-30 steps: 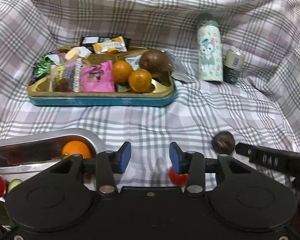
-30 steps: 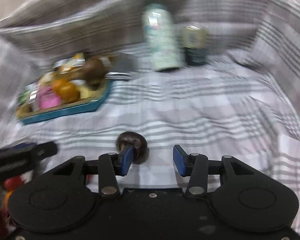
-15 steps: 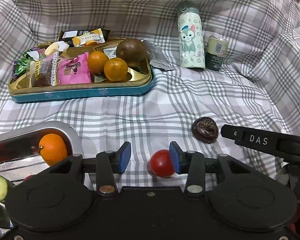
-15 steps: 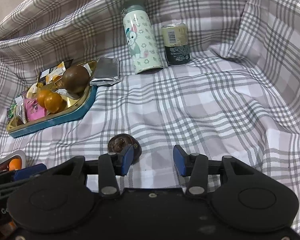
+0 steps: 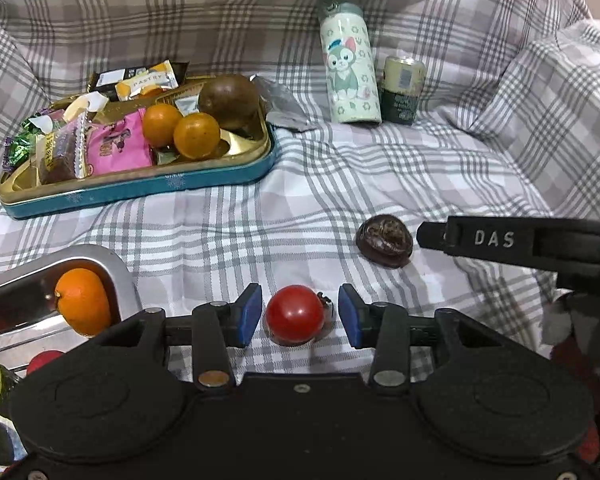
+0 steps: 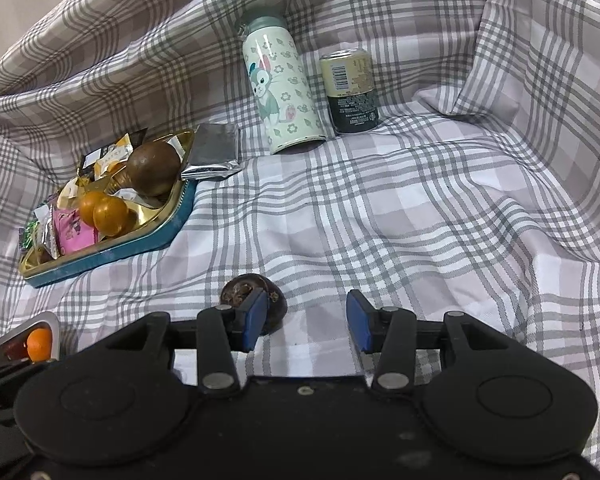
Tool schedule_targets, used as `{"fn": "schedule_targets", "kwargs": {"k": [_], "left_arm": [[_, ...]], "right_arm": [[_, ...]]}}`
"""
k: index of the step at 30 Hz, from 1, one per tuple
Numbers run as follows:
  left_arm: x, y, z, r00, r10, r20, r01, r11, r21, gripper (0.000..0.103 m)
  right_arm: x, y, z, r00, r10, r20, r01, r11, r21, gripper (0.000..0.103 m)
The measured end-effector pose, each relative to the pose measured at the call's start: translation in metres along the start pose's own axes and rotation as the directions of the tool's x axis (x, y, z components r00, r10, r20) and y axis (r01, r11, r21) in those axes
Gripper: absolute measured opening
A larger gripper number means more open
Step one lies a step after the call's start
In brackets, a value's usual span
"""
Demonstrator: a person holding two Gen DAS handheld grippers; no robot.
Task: Organize fruits
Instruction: 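Close the left tool on the red tomato while the right tool grasps the dark plum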
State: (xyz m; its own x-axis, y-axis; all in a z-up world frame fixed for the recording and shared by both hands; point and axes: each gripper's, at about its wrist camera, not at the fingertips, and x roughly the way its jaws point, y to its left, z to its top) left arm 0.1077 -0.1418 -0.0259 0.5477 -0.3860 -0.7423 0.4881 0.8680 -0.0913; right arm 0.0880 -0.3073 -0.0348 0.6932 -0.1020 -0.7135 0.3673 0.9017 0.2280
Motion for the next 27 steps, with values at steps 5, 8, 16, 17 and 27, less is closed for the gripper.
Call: {"fn": "schedule_targets", "kwargs": {"k": [5,8,16,17,27], "left_arm": [[0.008,-0.003,0.000,1.000,0.017,-0.013,-0.017,1.000,0.004,0.047],[0.011,-0.004,-0.001,0.999,0.037,-0.007,-0.037,0.999,0.016,0.042],[0.010,0.000,0.000,1.000,0.021,-0.009,-0.022,0.999,-0.028,0.042],[0.010,0.000,0.000,1.000,0.021,-0.008,-0.021,0.999,-0.031,0.042],[0.010,-0.003,-0.002,0.999,0.034,0.003,-0.034,0.999,-0.015,0.042]], "right_arm": [[-0.002,0.001,0.000,1.000,0.008,-0.003,-0.008,1.000,-0.011,0.048],[-0.005,0.004,0.002,1.000,0.025,-0.016,-0.026,0.999,-0.026,0.048],[0.004,0.027,0.017,0.996,0.051,-0.069,-0.060,0.988,-0.144,0.048],[0.009,0.029,0.019,0.995,0.057,-0.078,-0.068,0.987,-0.147,0.048],[0.040,0.033,0.012,0.988,0.054,-0.142,-0.078,0.983,-0.167,0.049]]}}
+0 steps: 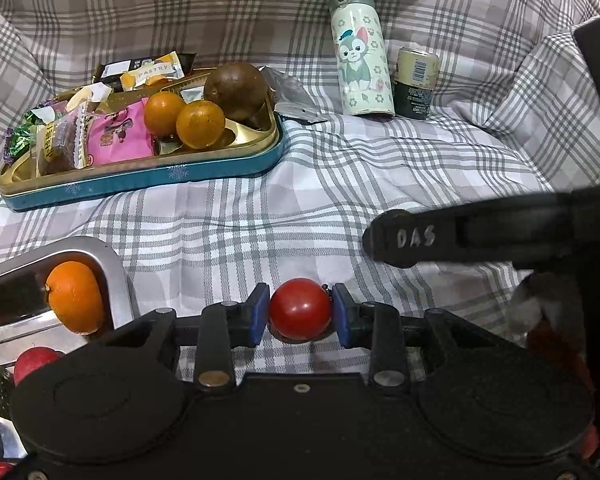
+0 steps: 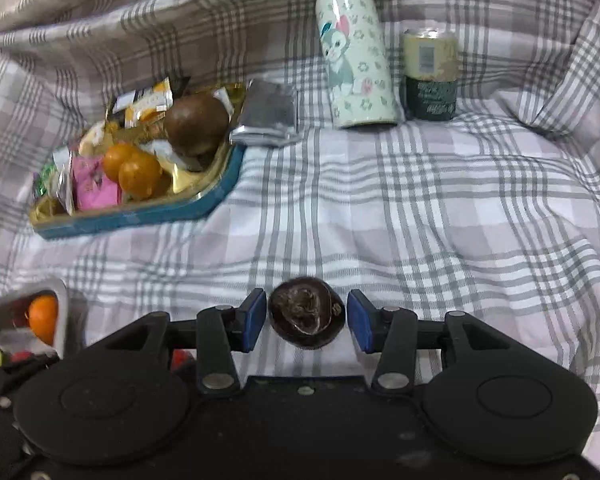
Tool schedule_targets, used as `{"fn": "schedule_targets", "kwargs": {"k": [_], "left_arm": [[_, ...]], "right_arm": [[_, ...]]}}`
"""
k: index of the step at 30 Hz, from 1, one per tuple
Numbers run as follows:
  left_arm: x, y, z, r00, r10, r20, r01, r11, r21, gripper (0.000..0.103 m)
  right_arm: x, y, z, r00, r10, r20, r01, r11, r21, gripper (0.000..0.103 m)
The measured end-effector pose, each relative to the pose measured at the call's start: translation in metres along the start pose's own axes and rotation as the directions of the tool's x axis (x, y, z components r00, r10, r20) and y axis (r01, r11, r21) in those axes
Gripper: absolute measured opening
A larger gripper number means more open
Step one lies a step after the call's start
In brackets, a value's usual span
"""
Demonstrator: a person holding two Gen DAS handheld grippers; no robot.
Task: Organize fruits
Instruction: 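Close the left tool on the red tomato while the right tool grasps the dark plum, then carry the tomato and dark plum over the steel tray and open both tools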
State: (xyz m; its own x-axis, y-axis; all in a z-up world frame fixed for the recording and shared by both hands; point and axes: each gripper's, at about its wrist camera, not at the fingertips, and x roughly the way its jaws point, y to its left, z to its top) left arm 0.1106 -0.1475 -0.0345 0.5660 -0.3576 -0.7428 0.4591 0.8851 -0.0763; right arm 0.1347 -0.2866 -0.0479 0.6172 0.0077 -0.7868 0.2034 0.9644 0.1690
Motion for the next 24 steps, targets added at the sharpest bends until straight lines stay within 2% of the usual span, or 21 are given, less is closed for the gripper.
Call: {"fn": "schedule_targets", "kwargs": {"k": [5,10,13,18,24], "left_arm": [[0.000,0.000,-0.001,1.000,0.002,0.009,-0.002,1.000,0.006,0.042],[-0.001,0.000,-0.003,1.000,0.003,0.019,-0.003,1.000,0.006,0.042],[-0.005,0.001,-0.004,1.000,0.005,0.027,-0.005,1.000,0.001,0.042],[-0.026,0.009,0.002,0.997,0.007,0.081,-0.004,0.999,-0.041,0.041],[-0.062,0.029,0.011,0.987,0.067,0.143,-0.052,0.993,-0.109,0.041]], "right_arm": [[0.000,0.010,-0.004,0.998,-0.038,0.046,0.041,0.997,-0.061,0.049],[-0.002,0.009,-0.004,0.997,-0.048,0.059,0.052,0.997,-0.065,0.047],[-0.010,0.007,-0.004,0.993,-0.062,0.101,0.069,0.996,-0.064,0.046],[-0.031,-0.005,0.000,0.985,0.003,0.173,-0.003,1.000,0.002,0.046],[-0.045,-0.008,0.002,0.972,0.076,0.224,-0.086,0.996,0.036,0.047]]}}
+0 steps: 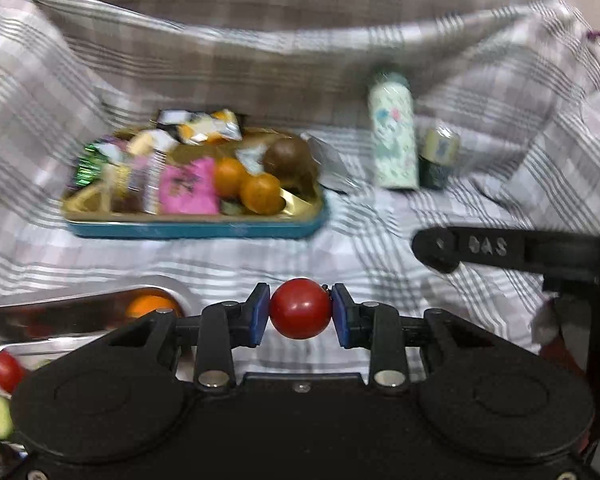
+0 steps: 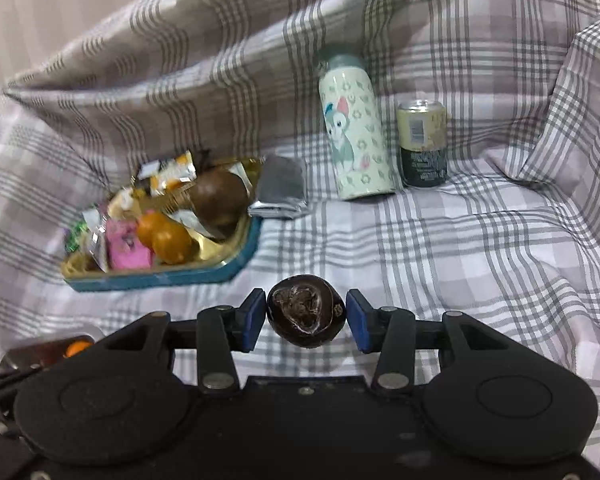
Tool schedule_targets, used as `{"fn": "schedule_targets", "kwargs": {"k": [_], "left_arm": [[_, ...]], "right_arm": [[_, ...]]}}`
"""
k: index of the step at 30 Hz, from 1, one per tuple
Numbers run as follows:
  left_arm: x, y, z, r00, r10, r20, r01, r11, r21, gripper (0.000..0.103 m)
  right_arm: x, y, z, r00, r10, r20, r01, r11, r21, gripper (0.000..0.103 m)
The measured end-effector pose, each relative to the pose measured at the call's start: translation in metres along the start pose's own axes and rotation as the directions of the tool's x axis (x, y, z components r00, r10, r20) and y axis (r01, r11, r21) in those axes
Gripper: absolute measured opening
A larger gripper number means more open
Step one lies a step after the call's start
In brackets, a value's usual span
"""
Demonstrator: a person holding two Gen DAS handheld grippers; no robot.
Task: Organize fruits
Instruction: 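Carry the tomato and dark plum over the steel tray and open both tools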
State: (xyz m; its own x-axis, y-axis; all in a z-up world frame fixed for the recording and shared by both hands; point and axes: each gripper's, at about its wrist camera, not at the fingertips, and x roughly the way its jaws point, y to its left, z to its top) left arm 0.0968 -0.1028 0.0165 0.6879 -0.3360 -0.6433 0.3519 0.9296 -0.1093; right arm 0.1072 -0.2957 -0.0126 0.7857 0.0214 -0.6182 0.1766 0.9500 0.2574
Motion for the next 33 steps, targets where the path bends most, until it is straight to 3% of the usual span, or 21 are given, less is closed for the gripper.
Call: {"fn": "schedule_targets", "kwargs": {"k": [7,15,22,25,33], "left_arm": [[-0.038,0.054,-0.004,0.991,0.131,-0.012,-0.132,0.990,-0.051,0.042],[-0.071,0.117,-0.006,0.969,0.243,-0.039,-0.246,0.957,-0.153,0.042],[-0.079,0.162,-0.007,0.953,0.292,-0.085,-0.303,0.925,-0.228,0.042],[-0.076,0.172,-0.009,0.945,0.310,-0.107,-0.327,0.917,-0.228,0.042],[-0.067,0.192,-0.014,0.942,0.296,-0.155,-0.329,0.906,-0.268,0.042]], "right_arm": [[-0.001,0.021,-0.007,0.999,0.033,-0.029,-0.034,0.997,-0.066,0.047],[-0.008,0.077,-0.021,0.976,0.155,-0.153,-0.172,0.979,-0.105,0.046],[-0.002,0.140,-0.035,0.945,0.217,-0.245,-0.260,0.952,-0.159,0.047],[0.004,0.163,-0.037,0.941,0.219,-0.257,-0.270,0.944,-0.187,0.047],[0.029,0.197,-0.032,0.930,0.227,-0.288,-0.288,0.938,-0.191,0.047]]}}
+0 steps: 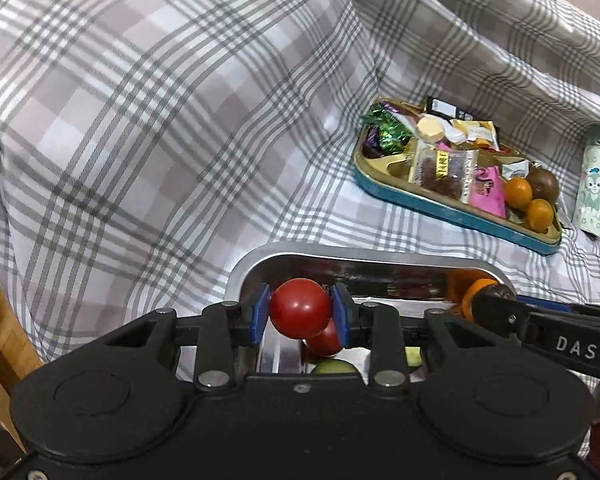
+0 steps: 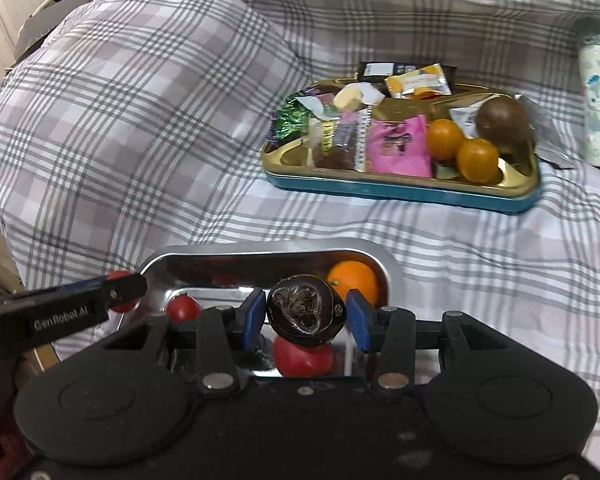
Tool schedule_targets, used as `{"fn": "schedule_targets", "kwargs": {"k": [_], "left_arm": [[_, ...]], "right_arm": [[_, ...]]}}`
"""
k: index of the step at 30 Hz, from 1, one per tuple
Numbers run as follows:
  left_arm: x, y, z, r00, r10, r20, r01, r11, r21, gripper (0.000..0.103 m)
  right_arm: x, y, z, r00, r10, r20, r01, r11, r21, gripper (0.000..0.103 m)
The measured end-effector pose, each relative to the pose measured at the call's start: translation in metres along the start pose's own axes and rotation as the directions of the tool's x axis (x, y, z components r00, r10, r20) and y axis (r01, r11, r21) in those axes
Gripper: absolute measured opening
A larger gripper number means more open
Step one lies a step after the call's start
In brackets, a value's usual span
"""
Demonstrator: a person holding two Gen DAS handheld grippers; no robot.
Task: Organize fruits
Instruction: 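Carry the tomato and dark plum over the steel tray and open both tools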
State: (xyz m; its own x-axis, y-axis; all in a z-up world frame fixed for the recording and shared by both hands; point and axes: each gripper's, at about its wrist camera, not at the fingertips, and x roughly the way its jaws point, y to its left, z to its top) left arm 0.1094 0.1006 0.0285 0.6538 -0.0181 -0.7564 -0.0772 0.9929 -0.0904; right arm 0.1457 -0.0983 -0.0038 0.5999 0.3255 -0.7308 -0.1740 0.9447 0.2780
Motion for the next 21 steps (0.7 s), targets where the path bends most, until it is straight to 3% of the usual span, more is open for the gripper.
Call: {"fn": "schedule_targets", "kwargs": {"k": [10,21], "left_arm": [[-0.009,0.006,-0.006,1.000,-0.007,0.012,0.007,1.000,0.005,0.042],[-0.021,-0.002,-0.022,0.999,-0.018,0.045,0.016,0.999,0.034,0.046]], "right_arm": [[-0.003,0.011,-0.003,0.999,0.009,0.033,-0.009,1.000,-0.013,0.048],[-0.033,0.010,-0.038,0.998,0.003,0.060,0.000,0.999,-0.049,0.048]]}}
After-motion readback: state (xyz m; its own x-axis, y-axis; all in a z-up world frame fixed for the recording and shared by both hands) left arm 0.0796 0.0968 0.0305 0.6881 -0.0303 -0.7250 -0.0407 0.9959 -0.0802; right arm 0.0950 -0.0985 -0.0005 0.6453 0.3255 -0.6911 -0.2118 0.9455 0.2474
